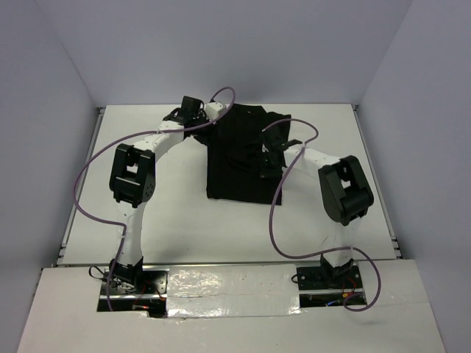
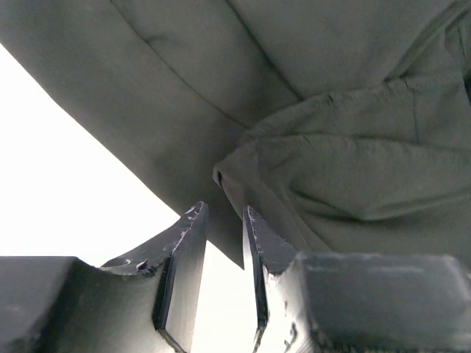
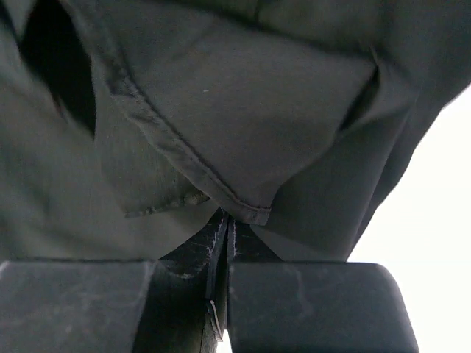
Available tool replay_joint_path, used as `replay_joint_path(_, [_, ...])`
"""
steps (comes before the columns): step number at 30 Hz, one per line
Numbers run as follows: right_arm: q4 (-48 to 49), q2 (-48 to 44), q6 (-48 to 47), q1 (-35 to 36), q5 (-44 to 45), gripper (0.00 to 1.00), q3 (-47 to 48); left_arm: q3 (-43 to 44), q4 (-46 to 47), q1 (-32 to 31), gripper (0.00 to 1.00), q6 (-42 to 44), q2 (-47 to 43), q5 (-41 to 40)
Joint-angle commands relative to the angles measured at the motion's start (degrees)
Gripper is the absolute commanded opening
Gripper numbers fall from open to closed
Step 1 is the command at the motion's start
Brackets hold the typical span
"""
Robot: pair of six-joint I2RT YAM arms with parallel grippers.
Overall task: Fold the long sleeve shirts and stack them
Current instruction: Fold the shirt
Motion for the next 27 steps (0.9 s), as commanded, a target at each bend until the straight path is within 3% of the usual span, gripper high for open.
replay_joint_path(1, [-1.2, 4.0, -2.6, 0.1, 4.9, 0.0, 9.6, -0.5, -1.6, 0.2, 0.38, 1.6, -4.9, 1.1])
replay_joint_path(7, [-5.0, 12.2, -3.8, -1.4, 7.4, 0.0, 26.6, -0.7, -4.3, 0.2, 0.38, 4.3, -6.2, 2.0])
replay_joint_path(14, [-11.7, 26.7, -0.7, -7.3, 9.8, 0.0, 45.9, -1.1, -5.8, 0.2, 0.39, 7.4, -8.0, 2.2])
replay_joint_path(18, [-17.3, 30.1, -0.7, -10.5, 9.0, 0.0, 55.2, 0.6, -8.1, 0.2, 0.39, 9.6, -8.7, 3.3])
replay_joint_path(21, [-12.8, 23.9, -3.7, -11.1, 6.9, 0.06, 50.2, 1.2, -10.0, 0.2, 0.39, 9.2, -9.1, 5.5])
replay_joint_path(22, [-10.4, 18.7, -4.8, -11.6, 3.3, 0.12, 43.6, 0.5, -10.0, 0.2, 0.4, 8.4, -9.1, 6.2])
replay_joint_path(23, [-5.3, 16.0, -7.1, -11.7, 1.0, 0.26, 40.0, 0.2, -9.8, 0.2, 0.41, 7.5, -8.8, 6.7])
replay_joint_path(24, [-2.7, 13.3, -8.2, -12.2, -2.5, 0.32, 36.0, -0.2, -9.4, 0.2, 0.47, 5.8, -8.4, 7.0])
replay_joint_path(25, [-0.3, 8.4, -9.3, -12.7, -8.1, 0.38, 28.6, -0.8, -8.8, 0.3, 0.47, 4.9, -8.2, 7.3])
replay_joint_path(27, [4.9, 4.5, -12.9, -12.9, -11.1, 0.44, 22.4, -1.1, -7.1, 0.3, 0.47, 2.8, -6.7, 8.2])
